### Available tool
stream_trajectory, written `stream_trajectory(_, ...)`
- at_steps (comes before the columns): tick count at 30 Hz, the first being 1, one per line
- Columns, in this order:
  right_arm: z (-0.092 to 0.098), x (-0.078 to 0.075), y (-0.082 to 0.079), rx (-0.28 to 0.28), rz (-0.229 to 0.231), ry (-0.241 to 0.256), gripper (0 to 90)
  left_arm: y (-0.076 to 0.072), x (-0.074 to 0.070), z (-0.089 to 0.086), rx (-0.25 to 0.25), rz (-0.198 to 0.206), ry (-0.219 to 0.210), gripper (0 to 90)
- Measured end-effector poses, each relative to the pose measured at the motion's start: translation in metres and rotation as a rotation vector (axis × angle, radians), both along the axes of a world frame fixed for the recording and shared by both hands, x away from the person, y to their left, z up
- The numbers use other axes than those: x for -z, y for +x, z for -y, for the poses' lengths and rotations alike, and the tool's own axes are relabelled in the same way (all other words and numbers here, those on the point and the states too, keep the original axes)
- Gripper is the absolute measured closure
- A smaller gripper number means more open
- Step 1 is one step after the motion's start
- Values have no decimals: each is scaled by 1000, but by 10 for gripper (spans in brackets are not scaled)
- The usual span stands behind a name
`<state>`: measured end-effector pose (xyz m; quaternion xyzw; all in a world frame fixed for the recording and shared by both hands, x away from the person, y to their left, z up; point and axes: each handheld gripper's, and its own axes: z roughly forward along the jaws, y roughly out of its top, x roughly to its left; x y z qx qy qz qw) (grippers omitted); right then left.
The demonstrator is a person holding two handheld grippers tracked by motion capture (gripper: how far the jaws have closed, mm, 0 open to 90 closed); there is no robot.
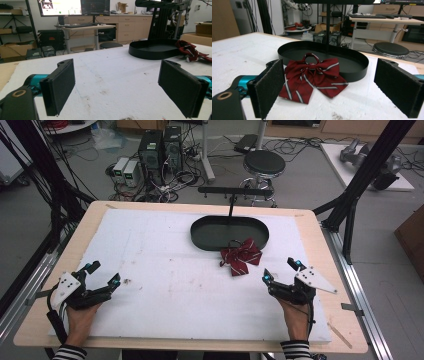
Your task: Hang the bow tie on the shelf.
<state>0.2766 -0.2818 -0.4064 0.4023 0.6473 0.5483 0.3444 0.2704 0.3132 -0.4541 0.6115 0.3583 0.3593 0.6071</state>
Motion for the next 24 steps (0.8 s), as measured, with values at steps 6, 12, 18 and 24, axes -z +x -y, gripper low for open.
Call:
stream_trajectory(6,-3,-16,11,-22,-20,-23,88,0,0,0,1,4,0,145)
stream_trajectory(12,-3,-25,26,-58,-81,-16,88,0,0,0,0,4,-6,146)
stream_trajectory(18,-3,-34,48,-122,-160,-20,89,1,0,-1,2,-8,-6,146)
stream_trajectory(24,-12,-45,66,-146,-173,-87,88,1,0,-1,3,-6,-4,146)
